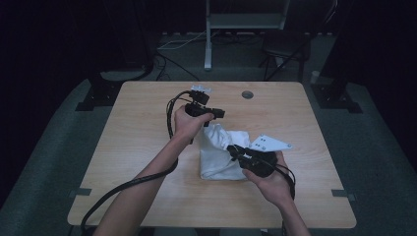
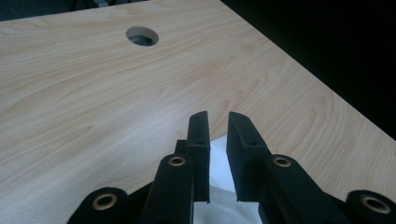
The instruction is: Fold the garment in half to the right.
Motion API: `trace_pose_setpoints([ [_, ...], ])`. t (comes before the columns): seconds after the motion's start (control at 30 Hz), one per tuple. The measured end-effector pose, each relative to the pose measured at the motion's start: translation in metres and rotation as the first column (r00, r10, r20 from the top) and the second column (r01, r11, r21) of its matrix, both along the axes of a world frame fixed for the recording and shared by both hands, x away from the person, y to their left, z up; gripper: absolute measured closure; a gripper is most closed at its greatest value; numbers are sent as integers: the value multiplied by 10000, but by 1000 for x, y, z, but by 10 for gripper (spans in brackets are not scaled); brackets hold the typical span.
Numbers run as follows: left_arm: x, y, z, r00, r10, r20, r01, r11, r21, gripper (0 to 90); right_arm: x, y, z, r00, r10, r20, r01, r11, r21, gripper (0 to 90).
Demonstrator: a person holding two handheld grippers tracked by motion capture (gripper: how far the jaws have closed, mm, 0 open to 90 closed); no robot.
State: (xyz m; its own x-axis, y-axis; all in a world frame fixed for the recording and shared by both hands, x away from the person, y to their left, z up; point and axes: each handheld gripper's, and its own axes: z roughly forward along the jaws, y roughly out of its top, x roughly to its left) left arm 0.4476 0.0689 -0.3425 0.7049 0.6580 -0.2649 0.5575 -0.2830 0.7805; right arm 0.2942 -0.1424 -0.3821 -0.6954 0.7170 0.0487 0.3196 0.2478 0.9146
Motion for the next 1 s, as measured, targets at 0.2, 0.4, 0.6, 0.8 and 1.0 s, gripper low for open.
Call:
trace_pose_setpoints([
  [0.2,-4,7,3,9998,72,162,-75,9997,245,720,-2,-4,-6,9999,-115,-112,114,9999,-33,797],
  [0.4,-9,16,3,9993,167,322,-182,9987,473,589,-4,-10,-14,9991,-309,-283,308,9995,-47,795],
  [0.6,-21,31,-1,9963,540,673,-580,9966,589,430,-6,-15,-24,9977,-457,-503,450,9989,-132,794],
  [0.8,-29,38,-6,9929,778,895,-840,9941,681,318,-9,-18,-29,9960,-607,-649,579,9974,-438,792],
  [1.0,-40,42,-14,9917,631,1124,-738,9928,942,313,-10,-20,-35,9929,-762,-915,703,9953,-661,785],
])
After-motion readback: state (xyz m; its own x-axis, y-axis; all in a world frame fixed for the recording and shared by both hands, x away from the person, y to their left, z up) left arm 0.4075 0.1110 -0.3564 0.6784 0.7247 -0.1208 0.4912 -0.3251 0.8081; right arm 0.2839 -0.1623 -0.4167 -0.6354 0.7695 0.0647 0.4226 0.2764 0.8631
